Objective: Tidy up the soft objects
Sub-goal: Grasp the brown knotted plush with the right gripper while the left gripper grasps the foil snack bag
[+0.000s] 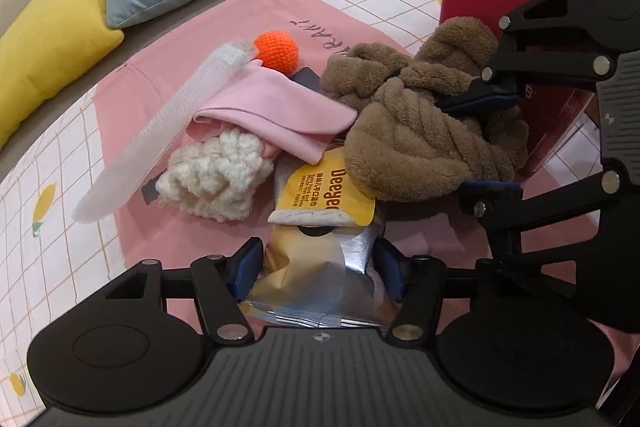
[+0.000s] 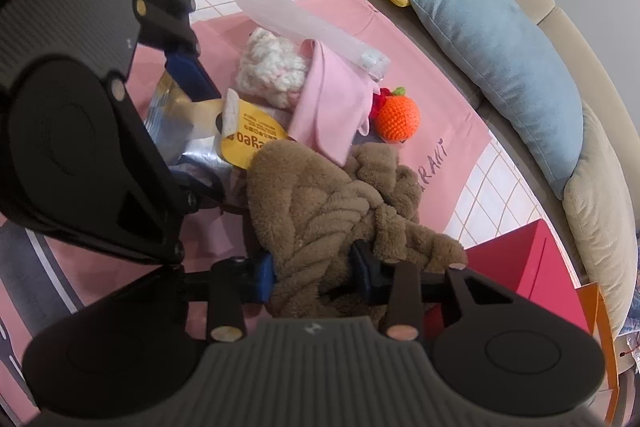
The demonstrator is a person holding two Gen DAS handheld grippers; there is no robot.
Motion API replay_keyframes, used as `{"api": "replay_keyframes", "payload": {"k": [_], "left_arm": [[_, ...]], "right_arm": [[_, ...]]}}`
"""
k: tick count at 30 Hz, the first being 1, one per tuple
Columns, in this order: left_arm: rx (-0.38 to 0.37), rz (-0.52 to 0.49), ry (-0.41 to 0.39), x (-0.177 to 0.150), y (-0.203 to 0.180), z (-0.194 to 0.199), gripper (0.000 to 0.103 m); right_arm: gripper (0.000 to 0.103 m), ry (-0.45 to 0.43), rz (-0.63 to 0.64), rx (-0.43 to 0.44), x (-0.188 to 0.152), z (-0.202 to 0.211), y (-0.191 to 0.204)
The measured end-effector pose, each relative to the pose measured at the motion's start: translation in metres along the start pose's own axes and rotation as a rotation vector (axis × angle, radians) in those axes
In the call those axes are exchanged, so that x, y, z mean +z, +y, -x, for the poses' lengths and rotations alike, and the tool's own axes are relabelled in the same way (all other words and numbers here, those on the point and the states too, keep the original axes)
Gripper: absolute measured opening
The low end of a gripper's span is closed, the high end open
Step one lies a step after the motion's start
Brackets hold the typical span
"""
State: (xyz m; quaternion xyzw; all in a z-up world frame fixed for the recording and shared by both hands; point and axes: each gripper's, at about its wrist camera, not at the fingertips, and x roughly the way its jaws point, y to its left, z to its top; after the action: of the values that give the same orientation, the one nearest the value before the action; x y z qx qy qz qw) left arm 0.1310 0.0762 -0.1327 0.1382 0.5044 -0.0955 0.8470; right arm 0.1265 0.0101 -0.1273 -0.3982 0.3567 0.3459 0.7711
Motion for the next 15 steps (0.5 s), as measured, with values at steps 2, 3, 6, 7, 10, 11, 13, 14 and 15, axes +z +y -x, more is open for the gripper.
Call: {"api": "replay_keyframes", "payload": {"k": [2, 3, 6, 7, 10, 11, 13, 14, 15], "left_arm": [[0.001, 0.008, 0.001, -0.001, 0.000, 0.003, 0.054], [0.003, 0.016, 0.001, -0.002, -0.002, 0.006, 0.052], [0.014, 0.066, 0.011, -0.006, -0.002, 0.012, 0.048], [0.015, 0.092, 0.013, -0.008, -0.002, 0.014, 0.047], [0.012, 0.180, 0.016, -0.016, 0.001, 0.022, 0.045], [0.008, 0.209, 0.014, -0.019, 0.002, 0.026, 0.045], [-0.007, 0.255, 0.001, -0.024, 0.001, 0.034, 0.045], [-0.012, 0.270, -0.006, -0.028, 0.000, 0.040, 0.045], [-0.013, 0.279, -0.012, -0.031, -0.002, 0.045, 0.045]], "right_arm": [[0.033, -0.001, -0.005, 0.002, 0.000, 0.002, -0.002], [0.031, -0.002, -0.011, 0.002, 0.001, 0.003, -0.003], [0.029, -0.001, -0.044, 0.000, 0.003, 0.009, -0.006], [0.029, 0.000, -0.065, 0.002, 0.005, 0.012, -0.008], [0.029, -0.003, -0.141, 0.017, 0.009, 0.024, -0.011], [0.029, -0.007, -0.163, 0.024, 0.009, 0.030, -0.011], [0.029, -0.017, -0.186, 0.034, 0.011, 0.040, -0.012], [0.029, -0.028, -0.195, 0.038, 0.011, 0.045, -0.011], [0.029, -0.039, -0.206, 0.045, 0.011, 0.051, -0.011]]}}
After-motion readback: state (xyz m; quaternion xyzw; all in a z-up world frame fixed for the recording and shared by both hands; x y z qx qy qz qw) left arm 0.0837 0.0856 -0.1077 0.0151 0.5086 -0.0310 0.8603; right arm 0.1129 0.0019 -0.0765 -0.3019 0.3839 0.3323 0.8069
